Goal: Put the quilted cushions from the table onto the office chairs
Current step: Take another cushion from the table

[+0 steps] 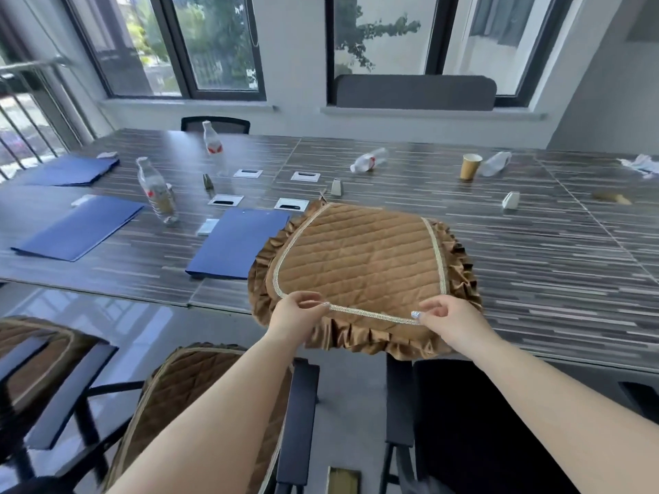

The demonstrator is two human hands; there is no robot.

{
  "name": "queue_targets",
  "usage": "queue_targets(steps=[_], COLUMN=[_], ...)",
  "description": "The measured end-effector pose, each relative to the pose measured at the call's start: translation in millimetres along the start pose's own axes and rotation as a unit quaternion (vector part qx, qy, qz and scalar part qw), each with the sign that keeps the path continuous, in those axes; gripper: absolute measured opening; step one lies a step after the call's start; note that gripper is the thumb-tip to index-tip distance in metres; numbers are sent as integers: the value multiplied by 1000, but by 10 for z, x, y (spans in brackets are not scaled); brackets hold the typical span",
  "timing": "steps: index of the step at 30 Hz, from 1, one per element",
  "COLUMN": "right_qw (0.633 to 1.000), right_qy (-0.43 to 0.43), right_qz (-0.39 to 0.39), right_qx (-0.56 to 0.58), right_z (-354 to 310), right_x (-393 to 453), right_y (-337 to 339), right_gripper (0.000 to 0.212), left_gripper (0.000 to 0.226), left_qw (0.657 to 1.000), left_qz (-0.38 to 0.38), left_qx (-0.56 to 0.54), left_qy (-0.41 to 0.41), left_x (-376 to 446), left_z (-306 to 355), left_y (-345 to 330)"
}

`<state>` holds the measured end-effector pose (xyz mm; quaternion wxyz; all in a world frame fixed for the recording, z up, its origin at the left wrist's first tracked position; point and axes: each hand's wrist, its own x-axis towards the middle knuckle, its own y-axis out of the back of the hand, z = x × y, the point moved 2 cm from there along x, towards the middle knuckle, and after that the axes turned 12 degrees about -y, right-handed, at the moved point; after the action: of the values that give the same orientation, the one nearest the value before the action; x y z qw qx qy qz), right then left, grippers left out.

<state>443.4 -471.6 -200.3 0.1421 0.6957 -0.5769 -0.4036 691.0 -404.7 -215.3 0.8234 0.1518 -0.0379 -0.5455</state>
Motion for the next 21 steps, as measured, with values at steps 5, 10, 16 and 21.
queue_targets(steps=[5,10,16,21], right_qw=[999,994,980,971], right_qy=[-26,-72,-103,-154], right_qz=[2,18,74,83], right_qx=[-37,-82,-152,-163], right_z=[-238,-290,-171,26], right_x=[846,1731,2509,2840], right_y=[-1,-111,-275,-312], right_gripper=[30,38,52,73], left_gripper=[30,37,56,78], left_qw=[999,996,973,961], left_qz=[12,25,5,-12], left_qx=[33,88,231,273], left_qy=[3,15,3,29], left_x=[1012,1984,2744,3072], left_z=[-121,-373,-855,-1120], left_y=[73,76,221,105])
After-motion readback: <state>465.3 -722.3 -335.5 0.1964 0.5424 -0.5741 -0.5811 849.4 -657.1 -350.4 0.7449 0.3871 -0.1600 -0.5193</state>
